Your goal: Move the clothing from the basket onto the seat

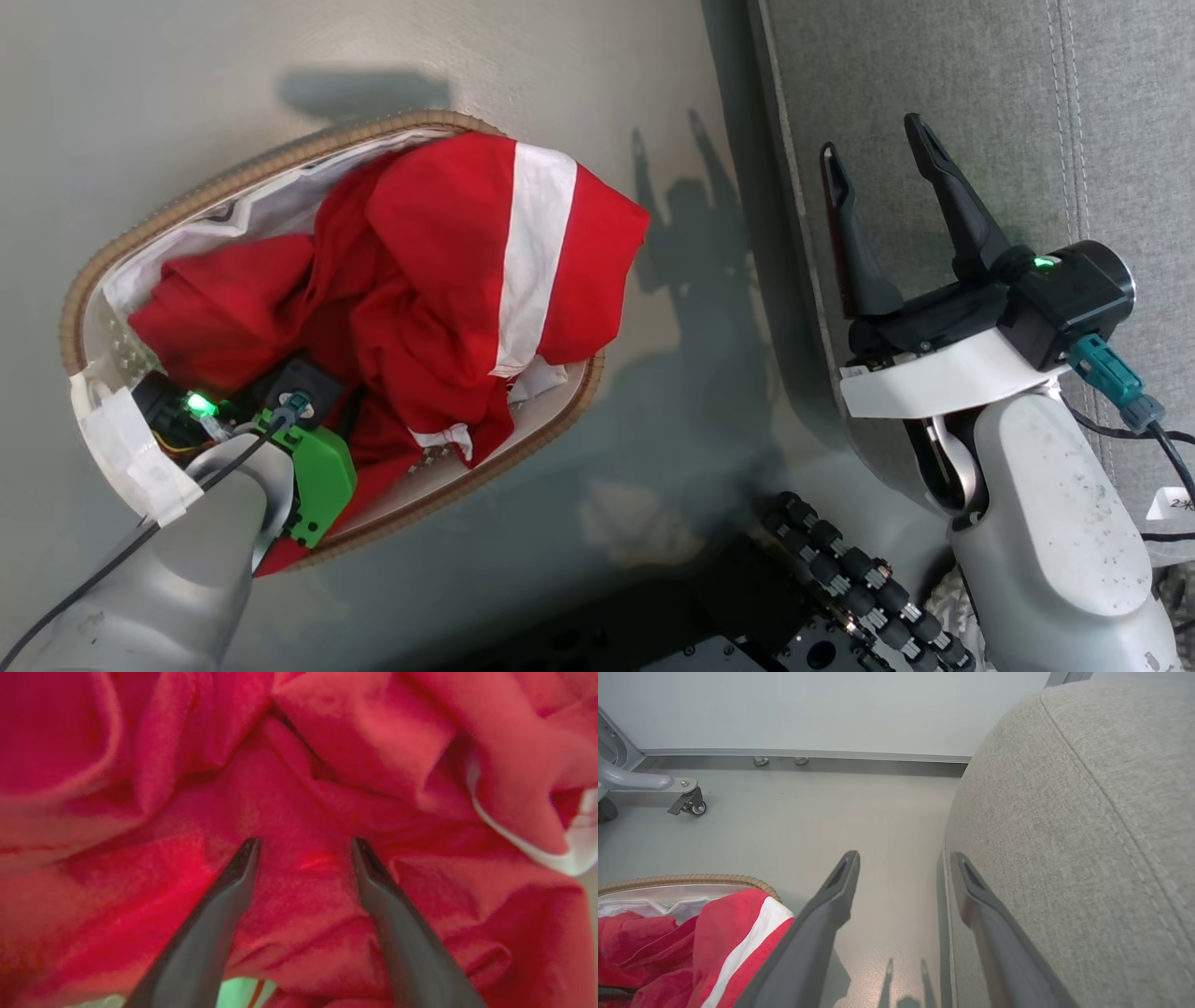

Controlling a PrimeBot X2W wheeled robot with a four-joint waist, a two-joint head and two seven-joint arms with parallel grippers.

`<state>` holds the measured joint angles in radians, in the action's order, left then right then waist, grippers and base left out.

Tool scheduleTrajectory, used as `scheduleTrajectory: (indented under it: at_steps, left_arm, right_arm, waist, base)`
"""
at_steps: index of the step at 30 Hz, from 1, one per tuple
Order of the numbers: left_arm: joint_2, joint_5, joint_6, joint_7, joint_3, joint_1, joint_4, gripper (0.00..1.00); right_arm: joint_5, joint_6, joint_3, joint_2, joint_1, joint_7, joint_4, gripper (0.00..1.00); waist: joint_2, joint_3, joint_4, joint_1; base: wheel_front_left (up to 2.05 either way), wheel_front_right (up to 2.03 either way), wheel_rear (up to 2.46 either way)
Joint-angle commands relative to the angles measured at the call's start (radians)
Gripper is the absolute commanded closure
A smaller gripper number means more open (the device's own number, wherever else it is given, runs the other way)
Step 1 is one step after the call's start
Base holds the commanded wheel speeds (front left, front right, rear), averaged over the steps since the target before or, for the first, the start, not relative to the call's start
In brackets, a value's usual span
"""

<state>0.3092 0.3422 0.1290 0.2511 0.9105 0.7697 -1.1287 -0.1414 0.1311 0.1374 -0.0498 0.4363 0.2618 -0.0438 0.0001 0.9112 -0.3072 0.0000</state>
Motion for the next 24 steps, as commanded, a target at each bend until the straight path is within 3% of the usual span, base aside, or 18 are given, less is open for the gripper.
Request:
scheduleTrajectory:
  at_steps: [1, 11, 12, 14, 24]
  left_arm:
    - [0.006, 0.004, 0.003, -0.003, 0.011, 0.021, -0.018, 0.00]
    - [-0.029, -0.011, 0.003, -0.020, 0.098, 0.083, -0.094, 0.00]
    - [-0.031, -0.008, 0.003, -0.025, 0.104, 0.088, -0.100, 0.11]
    - [-0.037, 0.003, 0.003, -0.030, 0.112, 0.092, -0.107, 1.00]
    - [-0.058, 0.069, 0.003, -0.004, 0.122, 0.047, -0.115, 1.00]
  right_arm:
    - [-0.008, -0.001, 0.000, -0.002, 0.008, 0.005, 0.005, 0.00]
    - [-0.022, -0.001, 0.002, -0.002, 0.014, 0.005, 0.014, 0.00]
    - [-0.023, -0.001, 0.004, -0.002, 0.014, 0.005, 0.015, 0.00]
    - [-0.026, -0.001, 0.007, -0.003, 0.014, 0.005, 0.016, 0.00]
    - [-0.021, -0.001, 0.007, -0.002, 0.014, 0.005, -0.012, 0.00]
  waist:
    - [-0.0001, 0.014, -0.009, 0.0000]
    - [-0.0001, 0.032, -0.008, 0.0000]
    - [-0.0001, 0.032, -0.007, 0.0000]
    - [-0.0001, 0.030, -0.007, 0.0000]
    - [-0.0001, -0.060, -0.006, 0.0000]
  base:
    - [0.00, 0.00, 0.00]
    - [0.00, 0.00, 0.00]
    - [0.00, 0.00, 0.00]
    - [0.00, 0.00, 0.00]
    - [0.00, 0.00, 0.00]
